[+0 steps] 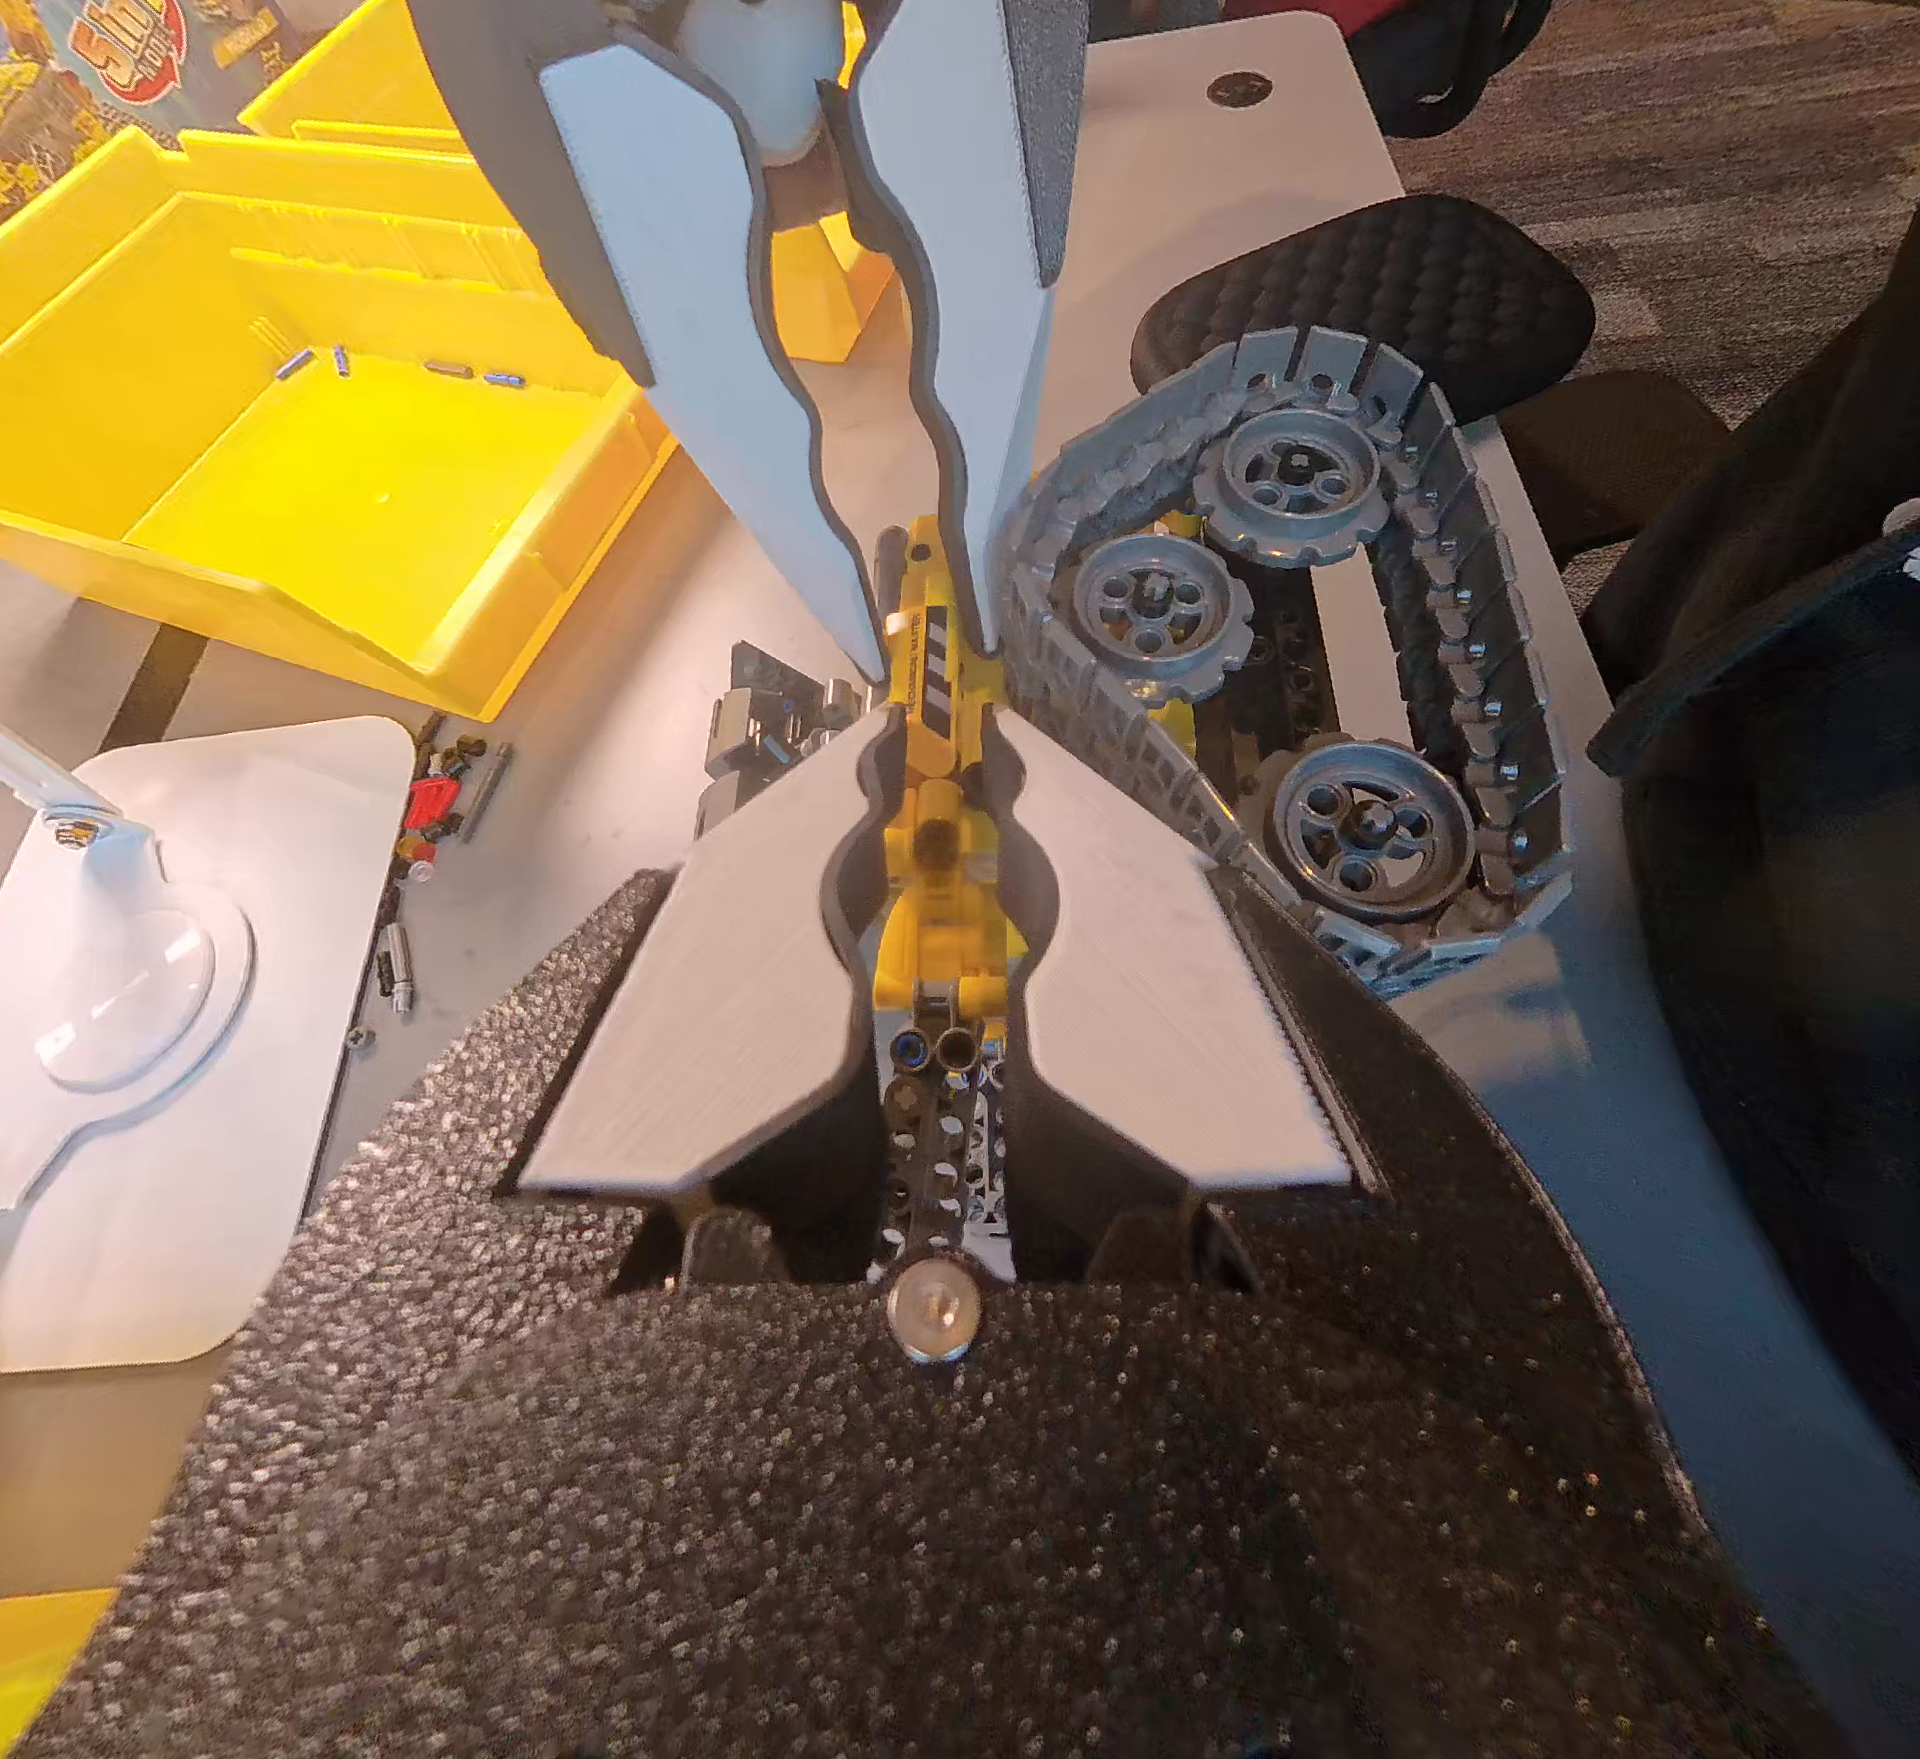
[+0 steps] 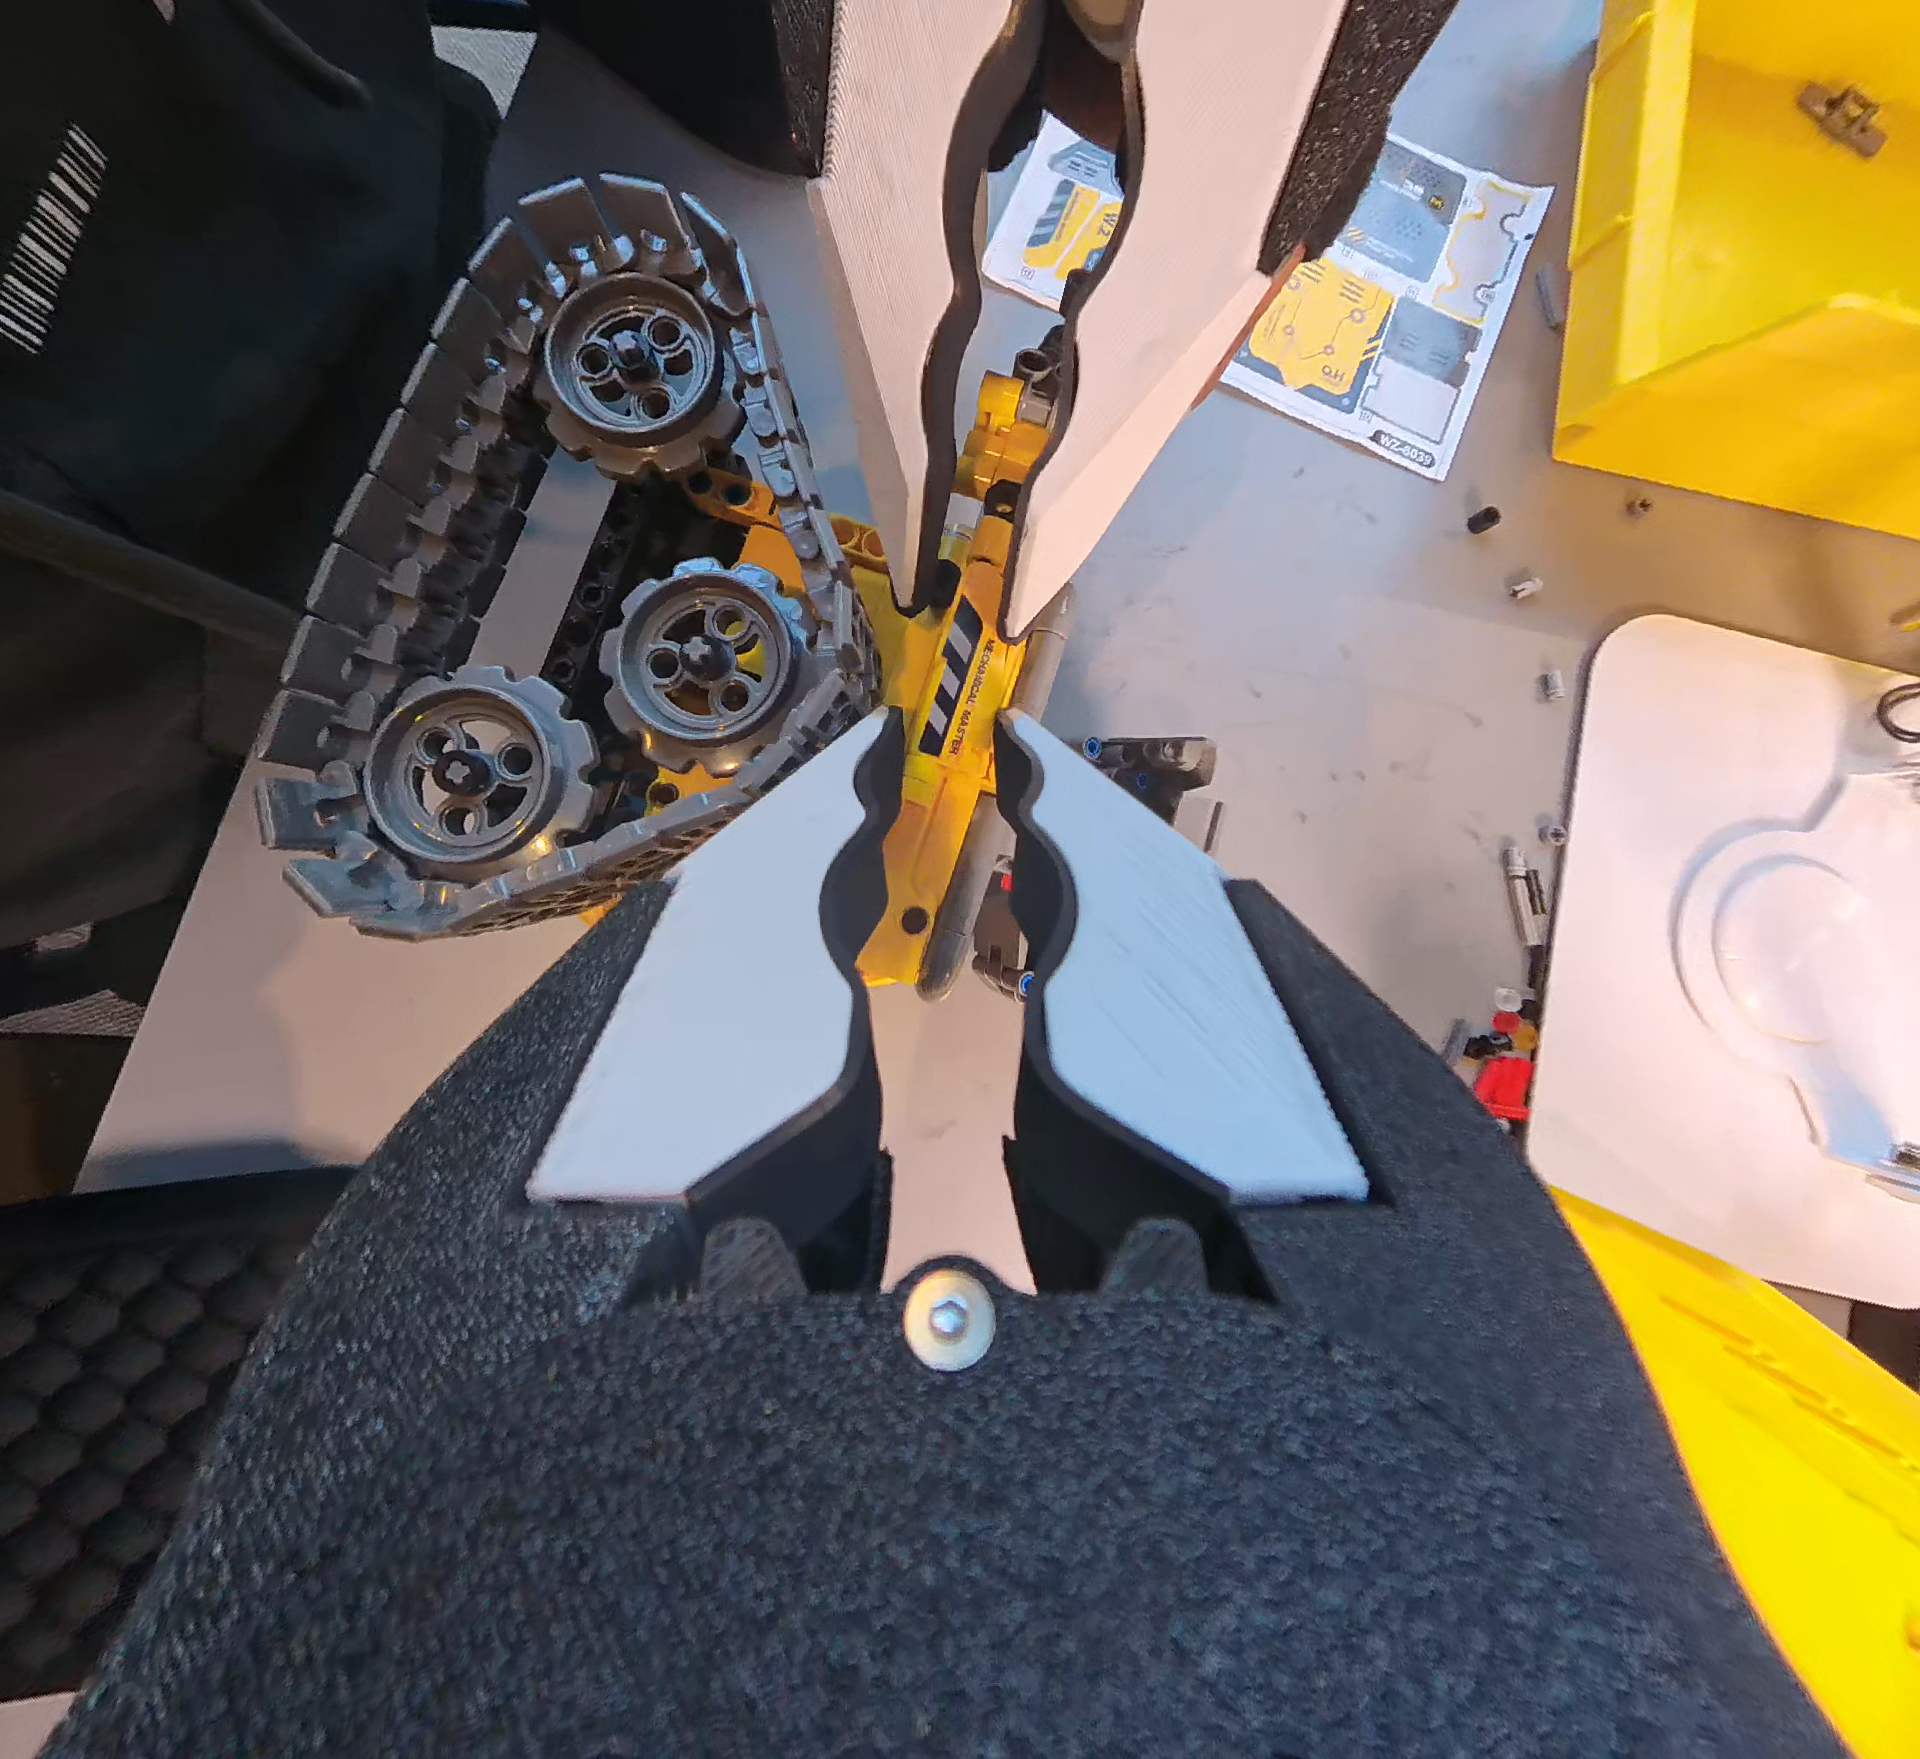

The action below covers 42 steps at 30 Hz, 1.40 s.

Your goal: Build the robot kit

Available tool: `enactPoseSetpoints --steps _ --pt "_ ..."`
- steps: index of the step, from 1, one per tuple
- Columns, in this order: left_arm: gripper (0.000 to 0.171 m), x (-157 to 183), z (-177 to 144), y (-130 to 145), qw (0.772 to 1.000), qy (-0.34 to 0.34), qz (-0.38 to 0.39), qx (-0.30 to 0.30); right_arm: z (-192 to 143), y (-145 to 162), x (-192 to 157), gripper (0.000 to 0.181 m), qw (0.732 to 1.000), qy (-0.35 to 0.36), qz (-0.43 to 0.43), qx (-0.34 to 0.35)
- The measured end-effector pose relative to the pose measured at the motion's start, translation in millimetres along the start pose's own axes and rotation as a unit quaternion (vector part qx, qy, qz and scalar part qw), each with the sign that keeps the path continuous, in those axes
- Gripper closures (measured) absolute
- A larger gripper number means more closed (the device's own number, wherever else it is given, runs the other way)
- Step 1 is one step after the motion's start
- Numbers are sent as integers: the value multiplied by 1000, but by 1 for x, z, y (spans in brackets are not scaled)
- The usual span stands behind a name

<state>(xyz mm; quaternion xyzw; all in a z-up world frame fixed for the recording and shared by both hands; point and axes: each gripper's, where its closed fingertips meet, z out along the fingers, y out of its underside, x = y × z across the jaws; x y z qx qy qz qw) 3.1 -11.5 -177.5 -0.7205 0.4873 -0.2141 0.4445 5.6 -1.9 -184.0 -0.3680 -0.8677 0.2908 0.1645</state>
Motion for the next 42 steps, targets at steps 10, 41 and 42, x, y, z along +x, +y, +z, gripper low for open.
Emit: enactPoseSetpoints --steps 10,41,42 --pt "154 2 -1 0 1000 5 6 -13 -6 -5 0 167 1000 8 -23 10" --pt "154 1 0 -3 996 -22 84 -38 -5 -5 -1 164 999 26 9 24" --pt "154 3 2 -2 995 -17 87 -41 -5 -5 -1 164 999 27 5 23"
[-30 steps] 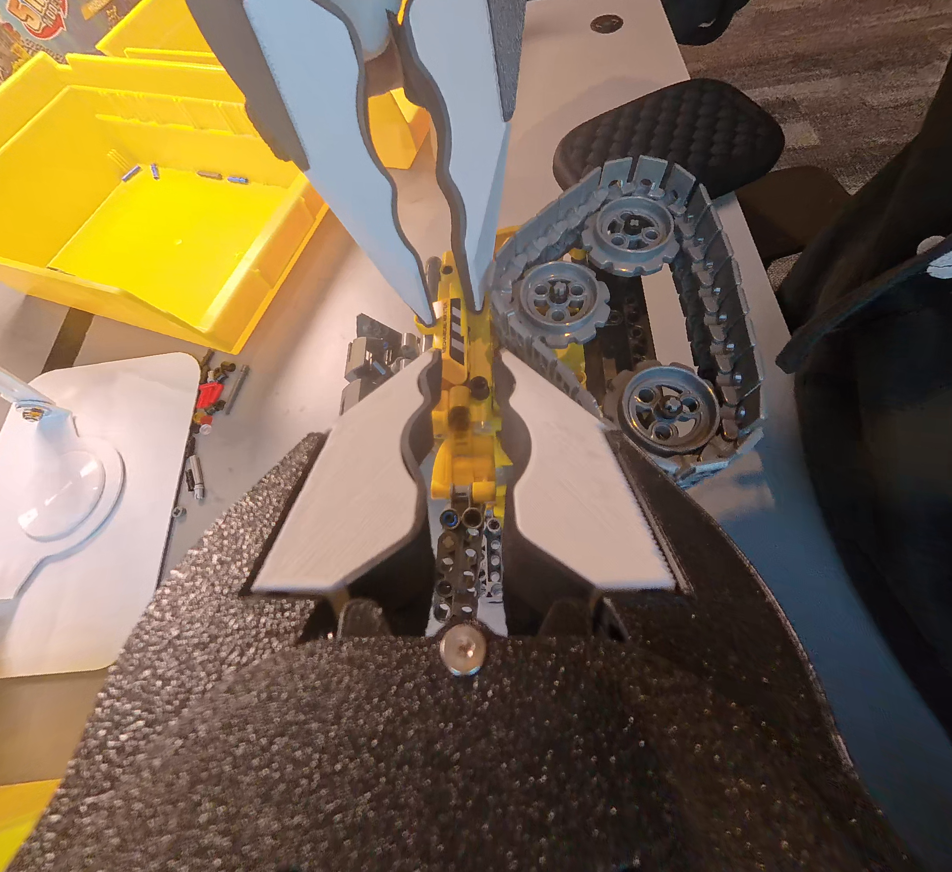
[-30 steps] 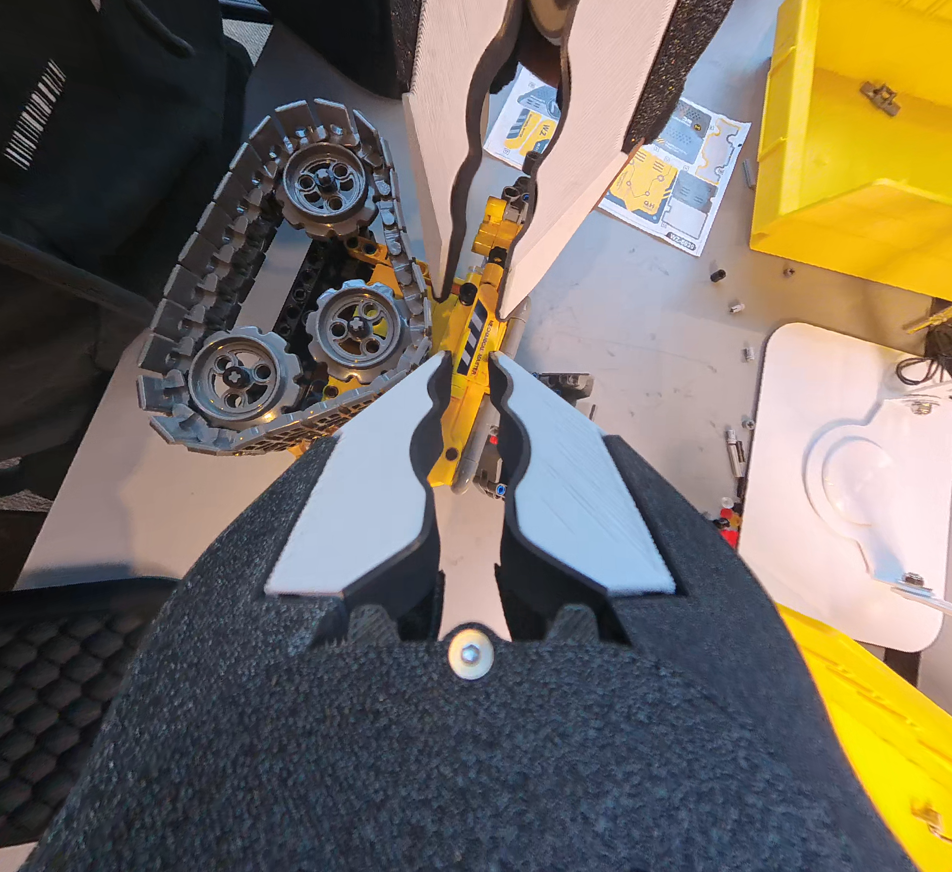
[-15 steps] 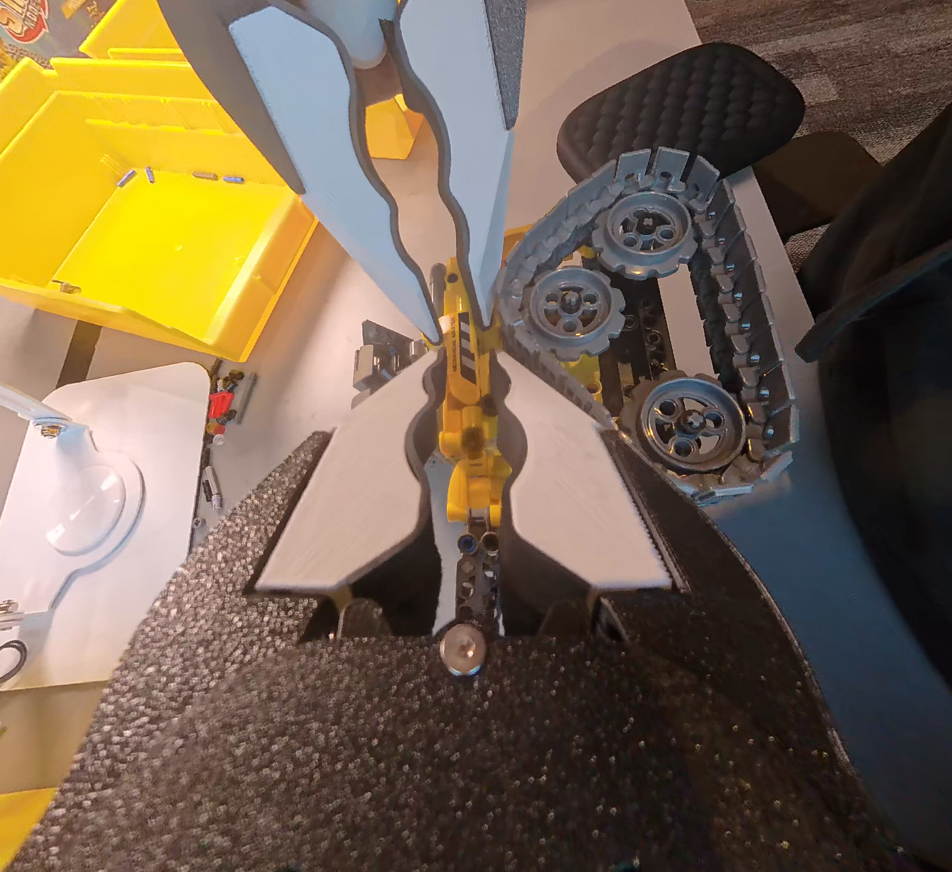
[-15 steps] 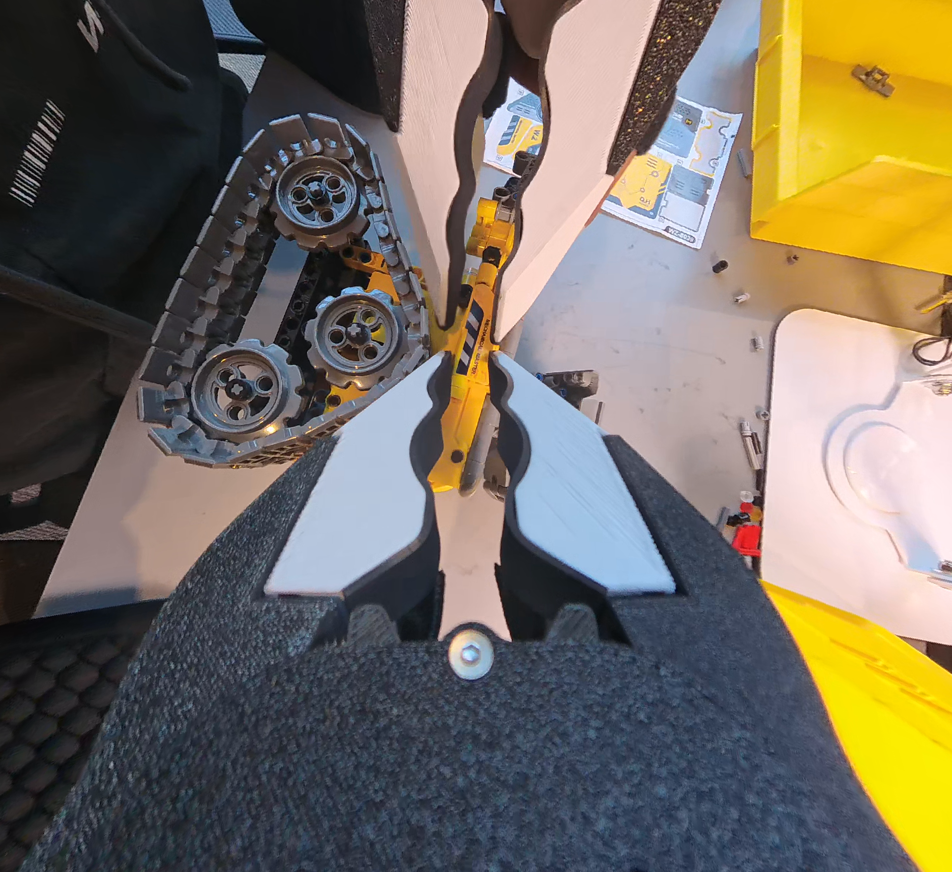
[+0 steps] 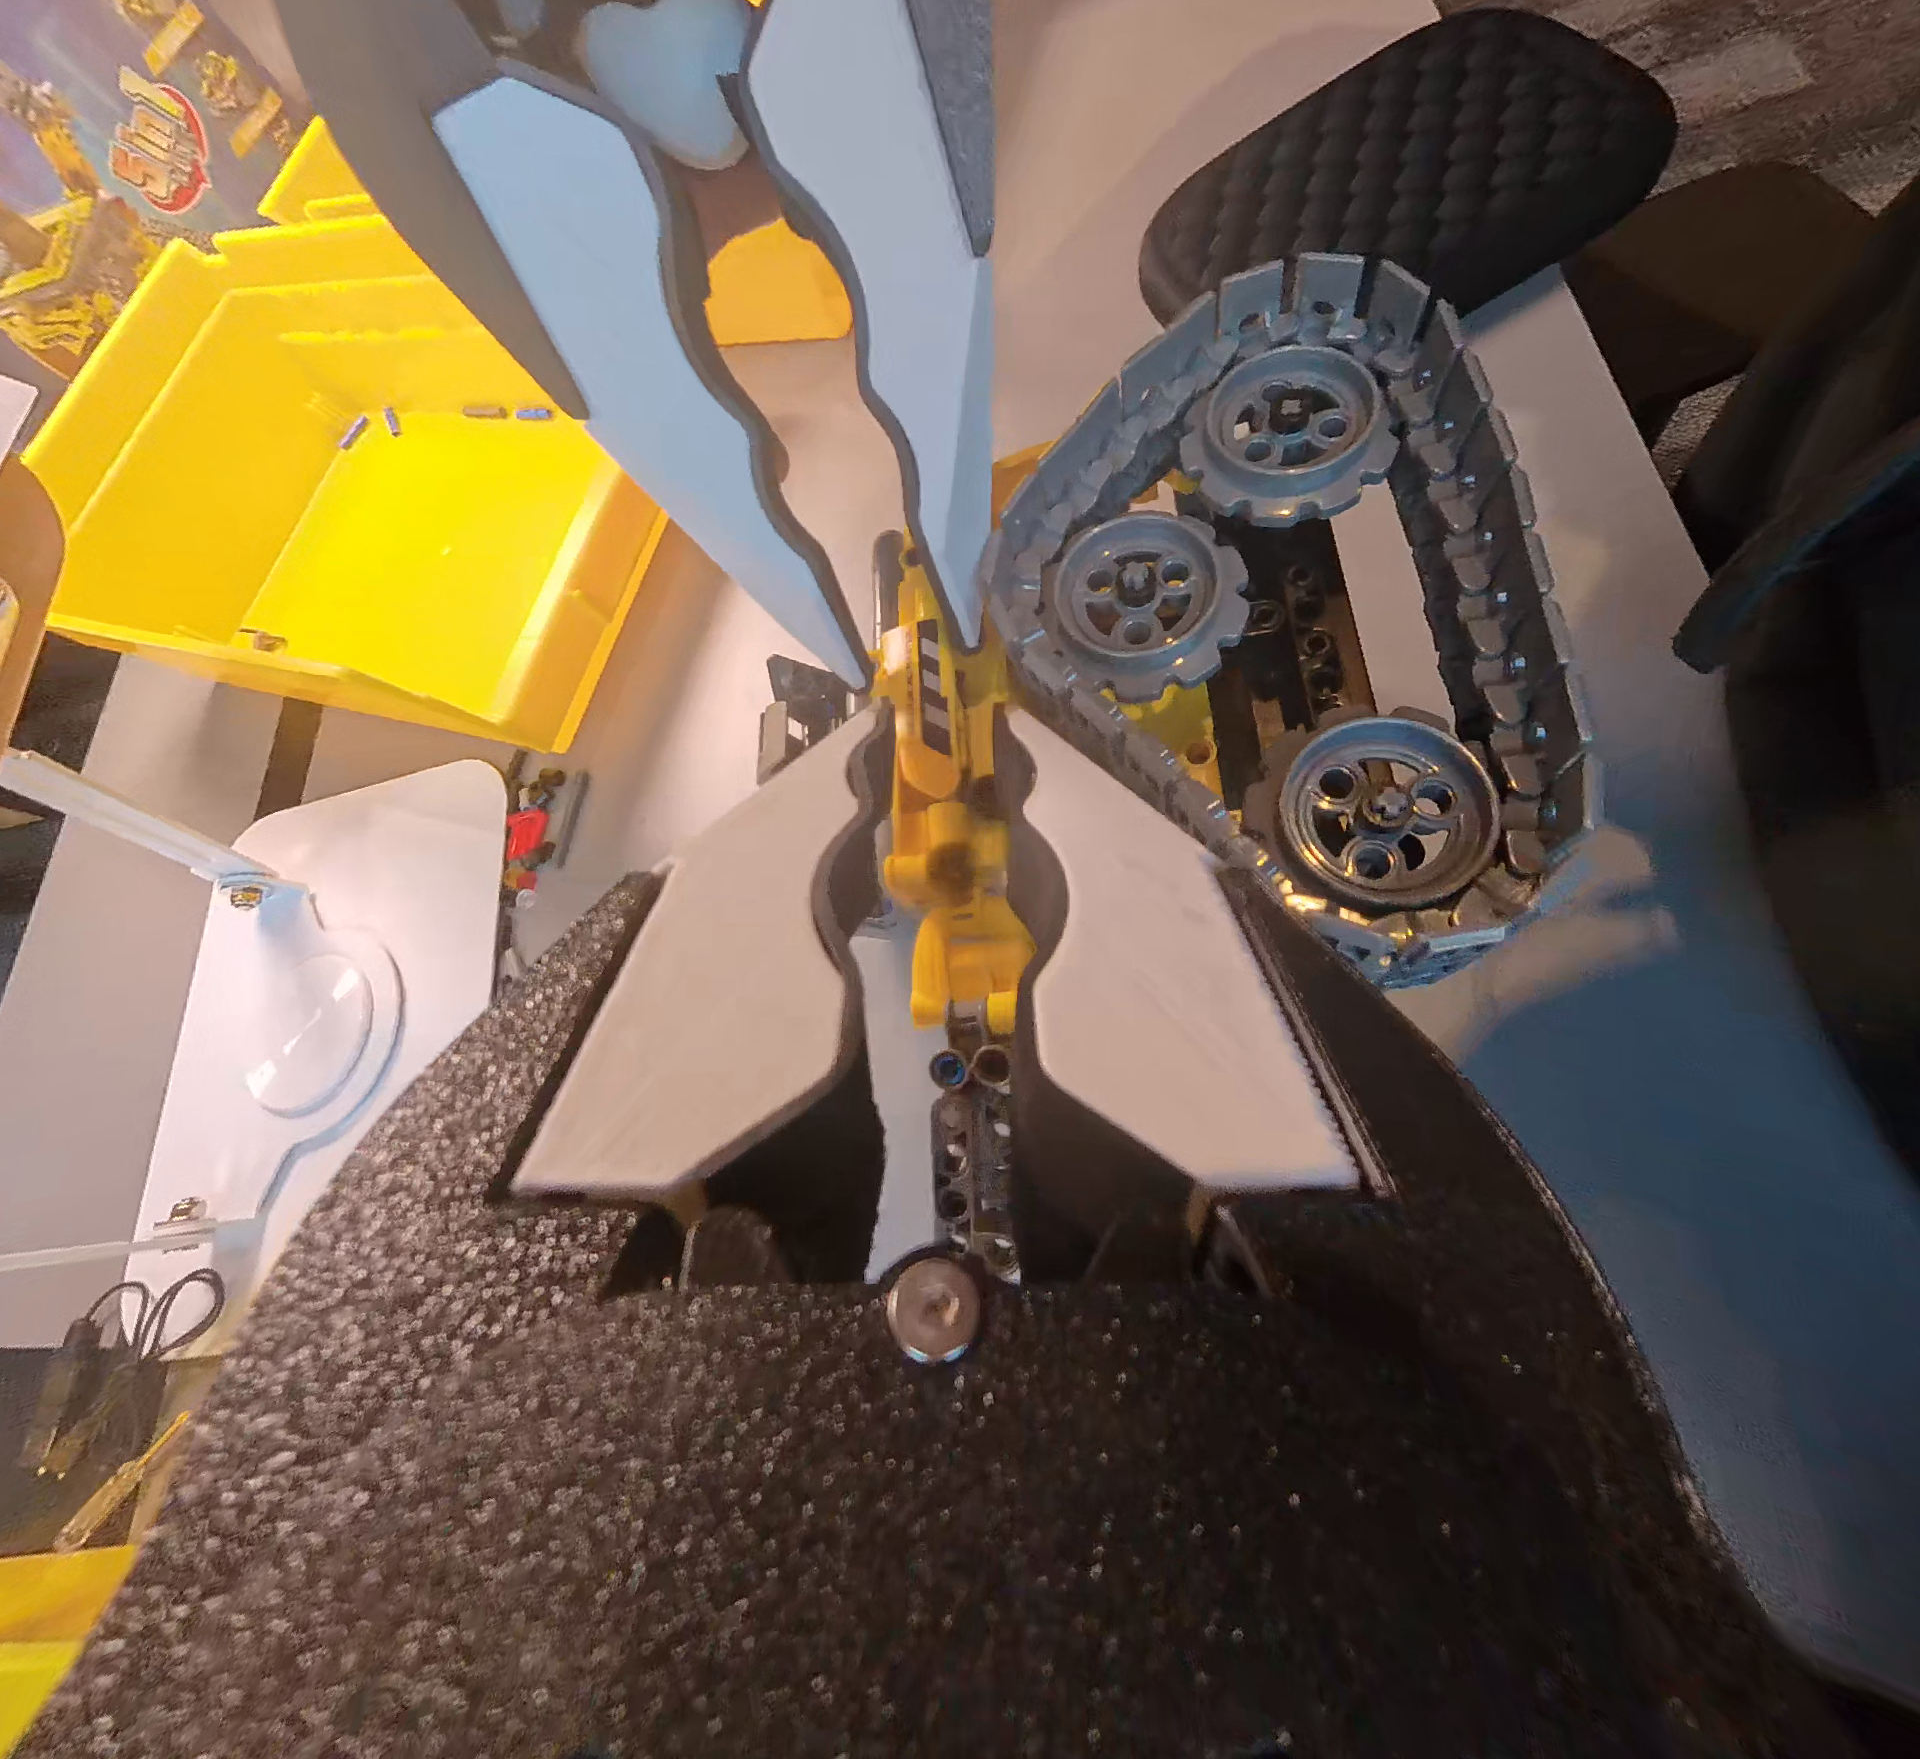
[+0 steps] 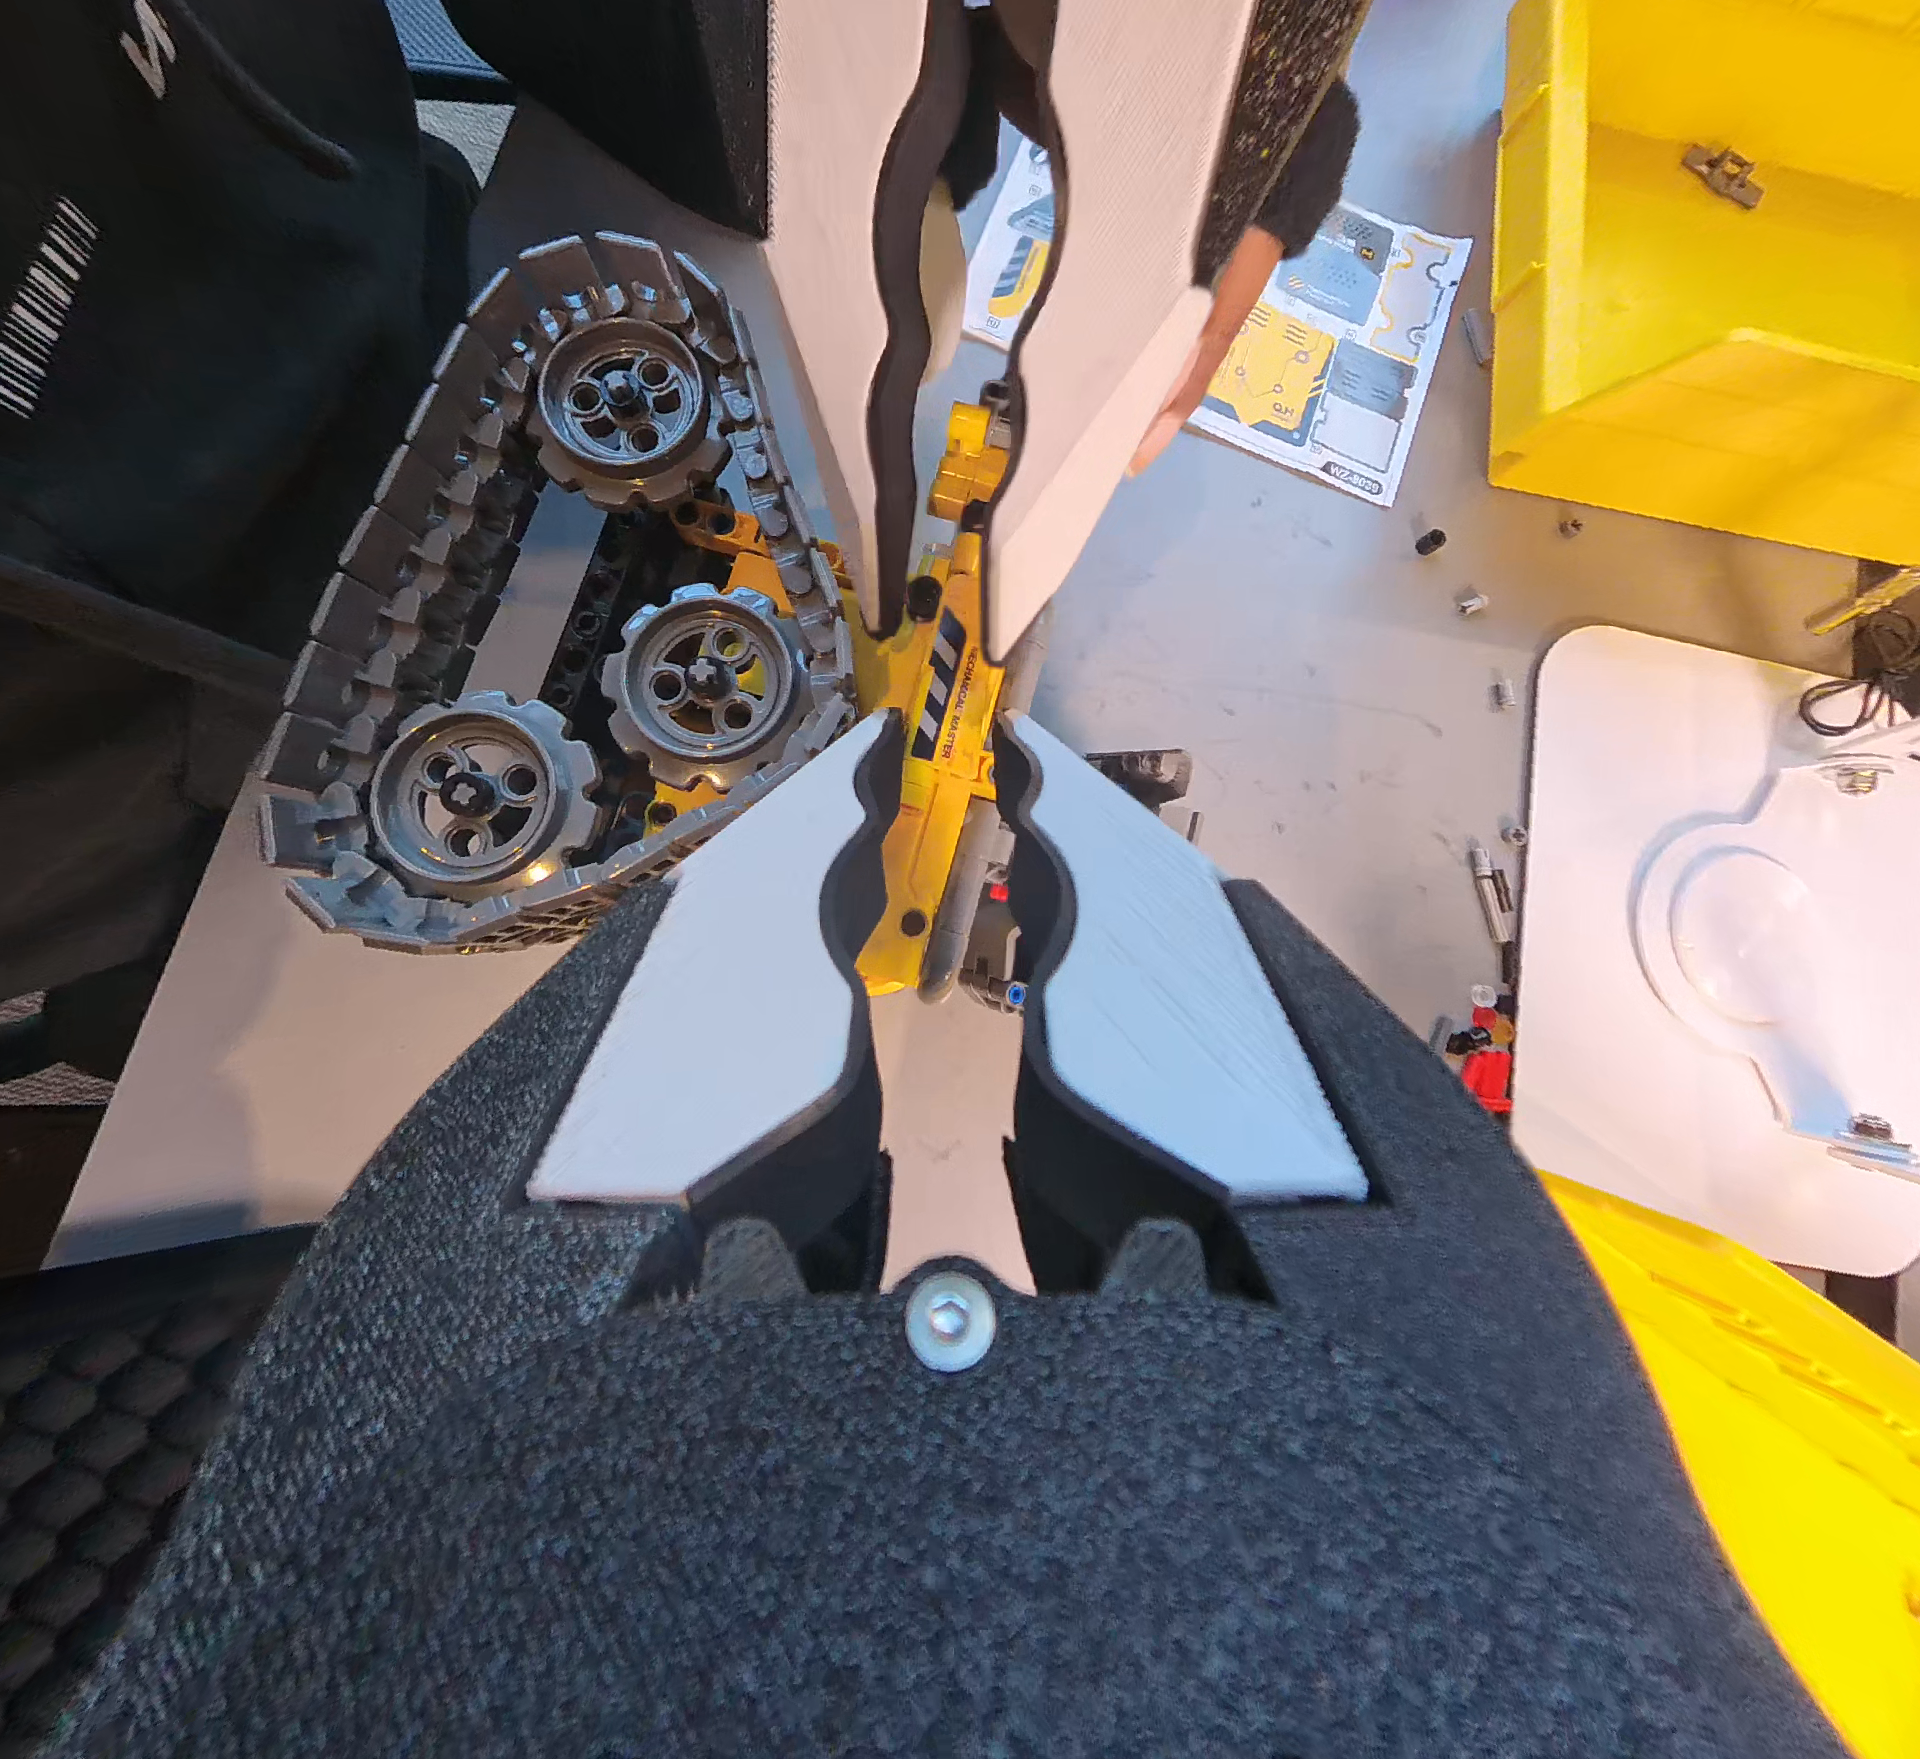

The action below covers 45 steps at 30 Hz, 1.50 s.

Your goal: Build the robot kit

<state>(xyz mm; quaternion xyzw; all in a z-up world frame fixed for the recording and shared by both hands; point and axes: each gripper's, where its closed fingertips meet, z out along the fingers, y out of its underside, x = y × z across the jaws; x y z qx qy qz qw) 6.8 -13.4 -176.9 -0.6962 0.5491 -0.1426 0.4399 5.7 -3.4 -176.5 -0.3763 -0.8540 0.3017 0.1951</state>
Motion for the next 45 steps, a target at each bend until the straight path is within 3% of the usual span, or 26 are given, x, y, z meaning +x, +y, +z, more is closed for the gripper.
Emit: enactPoseSetpoints --steps 6,31,39,45 --pt "162 -2 2 2 1000 -14 5 -5 0 -4 -1 168 1000 5 -19 4" --pt "162 -5 0 9 999 -11 -29 -23 4 2 1 168 999 5 34 -8" --pt "148 -4 0 6 1000 -11 -15 -18 3 0 -1 162 1000 7 14 -7" --pt "155 0 5 4 1000 -17 18 -16 2 -2 -2 162 1000 16 -5 1"
